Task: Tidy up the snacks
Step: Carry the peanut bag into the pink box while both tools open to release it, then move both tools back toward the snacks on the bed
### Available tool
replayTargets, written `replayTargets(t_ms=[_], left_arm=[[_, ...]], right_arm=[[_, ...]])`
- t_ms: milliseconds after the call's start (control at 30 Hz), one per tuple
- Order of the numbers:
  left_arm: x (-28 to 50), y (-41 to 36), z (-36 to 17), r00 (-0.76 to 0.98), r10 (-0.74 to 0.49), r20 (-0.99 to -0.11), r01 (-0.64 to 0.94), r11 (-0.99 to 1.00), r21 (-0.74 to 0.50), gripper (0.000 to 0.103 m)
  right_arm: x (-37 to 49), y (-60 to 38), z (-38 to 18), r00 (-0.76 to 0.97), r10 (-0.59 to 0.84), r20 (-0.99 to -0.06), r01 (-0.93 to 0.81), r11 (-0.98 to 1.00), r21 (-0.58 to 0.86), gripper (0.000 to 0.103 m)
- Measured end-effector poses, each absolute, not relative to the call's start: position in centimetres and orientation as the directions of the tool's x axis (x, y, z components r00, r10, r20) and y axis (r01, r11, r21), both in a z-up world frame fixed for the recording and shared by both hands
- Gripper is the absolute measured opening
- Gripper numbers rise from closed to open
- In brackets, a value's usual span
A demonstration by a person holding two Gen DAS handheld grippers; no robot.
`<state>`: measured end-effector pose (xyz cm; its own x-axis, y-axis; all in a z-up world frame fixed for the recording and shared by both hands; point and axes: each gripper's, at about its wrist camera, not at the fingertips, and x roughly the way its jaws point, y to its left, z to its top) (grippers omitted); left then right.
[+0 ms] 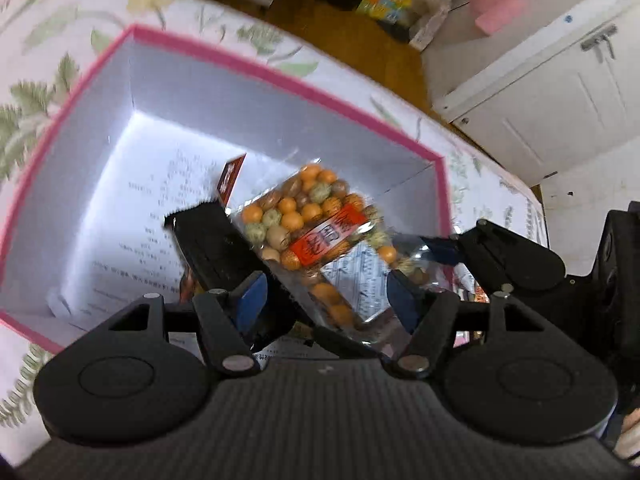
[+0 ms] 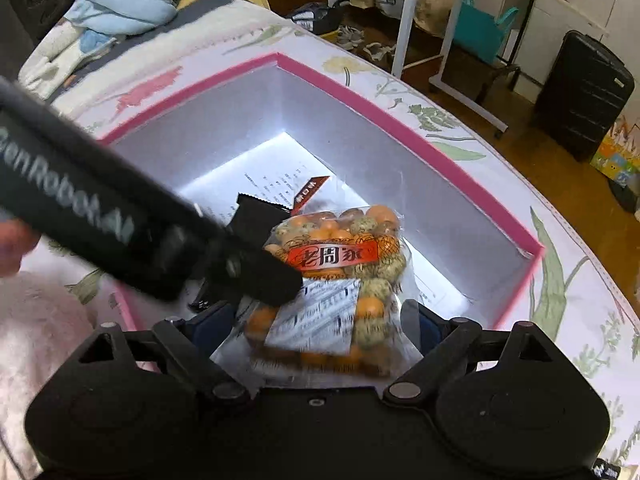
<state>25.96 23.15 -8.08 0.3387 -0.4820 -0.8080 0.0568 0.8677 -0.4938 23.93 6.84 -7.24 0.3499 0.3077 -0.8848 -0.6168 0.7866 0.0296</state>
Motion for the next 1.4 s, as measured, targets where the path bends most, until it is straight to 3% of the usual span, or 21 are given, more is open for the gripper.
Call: replayTargets(t_ms=[300,667,800,900,933,1133,1300,1400], left_arm=[[23.6,22.7,-2.9,0.367,-0.505,-0.781,0.16,0.861,-0.482,0.065],[18.6,16.0,1.8,0.341,-0.499,-0.796,0.384,0.847,-0.367,0.064],[17.6,12.2,1.5,0.32,-0.506,-0.801,0.433,0.83,-0.352,0.064],[17.3,9.6,0.9,0.322,-0.505,-0.801,0.455,0.824,-0.336,0.064],[17.3,8.7,0.6,0.331,-0.501,-0.8,0.457,0.827,-0.328,0.064],[18.0,4.3,-1.6,0.439,-0.438,-0.785,0.404,0.876,-0.263,0.063],[19.5,1.7,-4.8,0.449,-0.423,-0.787,0.351,0.894,-0.28,0.061],[19.3,0.9,-6.9,0.525,-0.348,-0.776,0.311,0.928,-0.205,0.061]], right_arm=[[18.8,3.4,0.0,0.406,0.325,-0.854,-0.672,0.739,-0.039,0.093],[14.3,-5.6,3.3,0.482,0.189,-0.856,-0.464,0.883,-0.067,0.092],[13.2,-9.2,2.6,0.477,0.174,-0.862,-0.43,0.901,-0.056,0.088],[12.4,-12.1,1.1,0.444,0.194,-0.875,-0.375,0.927,0.015,0.079],[12.0,-12.7,0.6,0.465,0.174,-0.868,-0.34,0.941,0.006,0.072],[9.3,-14.6,-1.4,0.613,0.13,-0.779,-0.283,0.957,-0.063,0.072],[8.9,-16.1,-3.9,0.594,0.194,-0.78,-0.242,0.969,0.057,0.066],[9.2,-16.3,-5.8,0.589,0.189,-0.786,-0.196,0.977,0.088,0.064]])
